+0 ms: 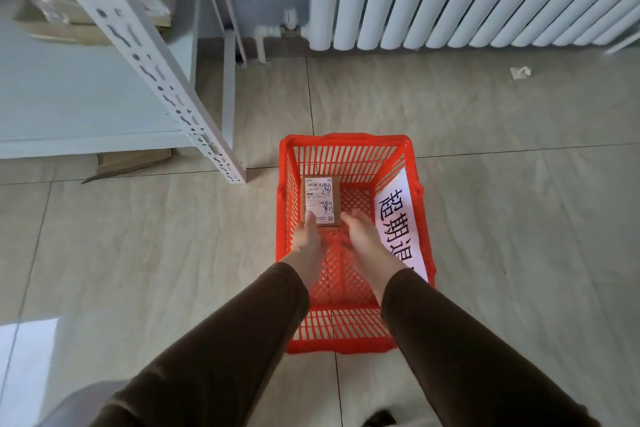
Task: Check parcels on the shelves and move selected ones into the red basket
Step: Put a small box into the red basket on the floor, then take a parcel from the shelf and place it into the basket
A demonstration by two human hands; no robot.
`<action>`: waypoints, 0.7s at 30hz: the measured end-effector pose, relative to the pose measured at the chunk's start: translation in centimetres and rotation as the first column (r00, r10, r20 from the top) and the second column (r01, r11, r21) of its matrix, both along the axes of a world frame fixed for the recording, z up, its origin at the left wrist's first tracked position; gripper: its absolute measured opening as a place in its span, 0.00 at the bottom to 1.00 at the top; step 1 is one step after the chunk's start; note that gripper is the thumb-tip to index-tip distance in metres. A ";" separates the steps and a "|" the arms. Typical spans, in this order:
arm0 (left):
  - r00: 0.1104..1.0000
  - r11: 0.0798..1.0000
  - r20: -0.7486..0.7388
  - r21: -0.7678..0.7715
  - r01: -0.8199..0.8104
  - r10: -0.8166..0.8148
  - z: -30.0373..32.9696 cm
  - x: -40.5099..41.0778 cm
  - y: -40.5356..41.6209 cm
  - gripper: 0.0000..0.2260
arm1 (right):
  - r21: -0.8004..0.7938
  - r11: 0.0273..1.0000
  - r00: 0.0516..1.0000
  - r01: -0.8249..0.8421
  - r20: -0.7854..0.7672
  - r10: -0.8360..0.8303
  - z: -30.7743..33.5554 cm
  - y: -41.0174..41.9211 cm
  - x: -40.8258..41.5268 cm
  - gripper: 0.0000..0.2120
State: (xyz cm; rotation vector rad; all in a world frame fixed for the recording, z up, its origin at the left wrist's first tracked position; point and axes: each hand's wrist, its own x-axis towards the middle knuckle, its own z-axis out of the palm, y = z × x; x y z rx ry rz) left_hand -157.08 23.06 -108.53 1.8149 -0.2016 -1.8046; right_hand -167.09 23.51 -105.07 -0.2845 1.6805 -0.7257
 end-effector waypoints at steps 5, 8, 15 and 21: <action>0.998 0.990 -0.059 -0.137 0.020 -0.028 16.1 2.4 0.2 0.19 | -0.119 0.981 0.982 -0.154 -0.129 0.138 15.8 0.1 1.1 0.06; 0.996 0.956 -0.015 -0.281 0.084 -0.092 28.6 5.6 0.5 0.10 | -0.217 0.941 0.950 -0.259 -0.231 0.208 27.4 0.0 2.3 0.07; 0.981 0.817 0.168 -0.548 0.178 -0.101 55.5 17.0 1.3 0.05 | -0.466 0.780 0.906 -0.418 -0.275 0.321 53.9 -0.8 9.4 0.07; 0.960 0.641 0.262 -0.721 0.262 -0.098 72.4 28.3 1.0 0.04 | -0.646 0.568 0.859 -0.511 -0.351 0.374 70.9 -1.3 18.9 0.09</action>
